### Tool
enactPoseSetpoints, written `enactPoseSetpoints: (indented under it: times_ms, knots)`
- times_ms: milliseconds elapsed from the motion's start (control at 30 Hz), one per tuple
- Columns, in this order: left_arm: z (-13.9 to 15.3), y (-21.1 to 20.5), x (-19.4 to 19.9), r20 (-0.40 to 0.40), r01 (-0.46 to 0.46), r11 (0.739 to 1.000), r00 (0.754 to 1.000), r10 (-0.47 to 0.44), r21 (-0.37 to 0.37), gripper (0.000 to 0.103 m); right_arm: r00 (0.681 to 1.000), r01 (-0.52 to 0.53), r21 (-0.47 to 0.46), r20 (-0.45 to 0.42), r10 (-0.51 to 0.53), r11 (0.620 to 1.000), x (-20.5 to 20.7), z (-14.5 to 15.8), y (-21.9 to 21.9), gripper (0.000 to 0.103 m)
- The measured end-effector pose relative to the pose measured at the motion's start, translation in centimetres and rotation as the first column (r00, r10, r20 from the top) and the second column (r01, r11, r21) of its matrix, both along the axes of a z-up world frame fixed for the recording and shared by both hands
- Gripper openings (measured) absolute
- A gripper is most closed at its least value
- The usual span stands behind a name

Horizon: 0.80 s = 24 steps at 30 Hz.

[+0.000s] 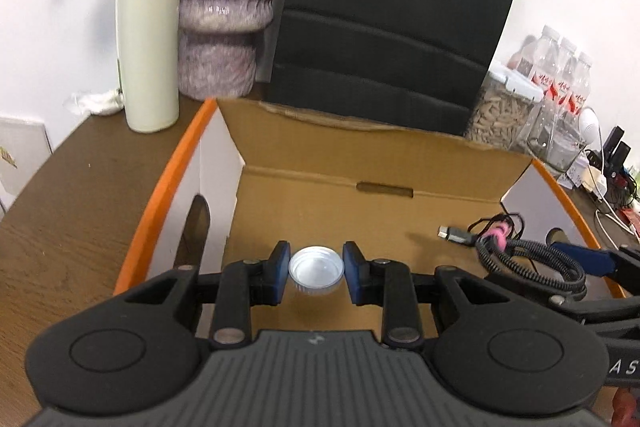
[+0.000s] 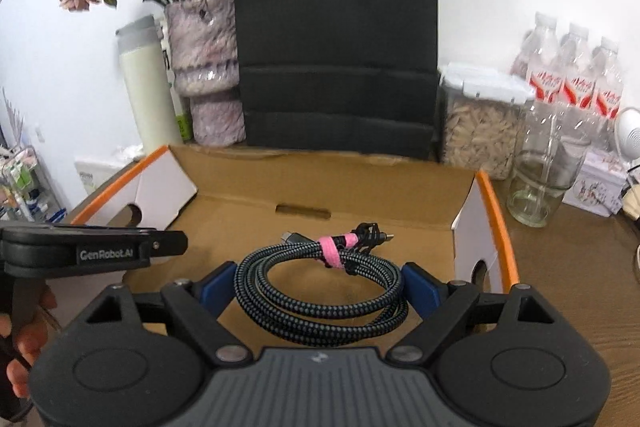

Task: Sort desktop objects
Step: 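Carry the cap and the cable over the cardboard box with both tools, then open both tools to drop the cap and cable into the box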

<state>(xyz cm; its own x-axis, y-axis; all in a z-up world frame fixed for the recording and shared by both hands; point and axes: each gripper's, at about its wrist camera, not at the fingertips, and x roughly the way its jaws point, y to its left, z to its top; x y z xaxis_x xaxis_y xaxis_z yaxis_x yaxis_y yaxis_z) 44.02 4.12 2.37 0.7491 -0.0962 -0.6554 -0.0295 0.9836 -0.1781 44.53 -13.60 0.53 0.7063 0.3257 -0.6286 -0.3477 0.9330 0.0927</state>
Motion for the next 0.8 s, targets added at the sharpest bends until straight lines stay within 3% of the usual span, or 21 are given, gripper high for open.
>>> enactPoseSetpoints:
  times_ms: [300, 333, 367, 500, 600, 700, 800]
  knots:
    - [-0.7, 0.3, 0.3, -0.043, 0.0, 1.0, 0.999, -0.001, -0.016, 0.029, 0.992, 0.025, 0.025, -0.123, -0.021, 0.999, 1.2, -1.5, -0.5, 0.09]
    - [-0.6, 0.2, 0.1, -0.035, -0.003, 1.0, 0.999, 0.002, -0.009, 0.034, 0.992, 0.023, 0.028, -0.127, -0.019, 0.999, 1.2, -1.5, -0.5, 0.09]
    - [-0.4, 0.2, -0.1, -0.025, -0.004, 1.0, 1.0, 0.004, -0.011, 0.048, 0.992, 0.018, 0.032, -0.129, -0.014, 0.999, 1.1, -1.5, -0.5, 0.093]
    - [0.8, -0.2, -0.9, 0.031, 0.021, 1.0, 0.999, -0.021, -0.007, 0.074, 0.993, -0.002, 0.039, -0.12, 0.007, 0.999, 0.6, -1.1, -0.2, 0.103]
    - [1.5, -1.2, -1.5, 0.052, 0.046, 0.999, 0.998, -0.048, 0.028, 0.102, 0.995, 0.005, 0.007, -0.1, -0.004, 1.0, 0.1, -0.6, 0.1, 0.103]
    - [2.1, -2.1, -2.1, 0.092, 0.027, 0.994, 0.995, -0.036, 0.104, 0.103, 0.997, 0.008, 0.006, -0.082, -0.008, 1.0, -0.2, 0.0, -0.1, 0.103]
    - [2.6, -2.0, -2.5, 0.114, 0.028, 0.995, 0.993, -0.039, 0.096, 0.103, 0.998, 0.016, 0.007, -0.062, -0.015, 1.0, -0.6, 0.6, -0.4, 0.103]
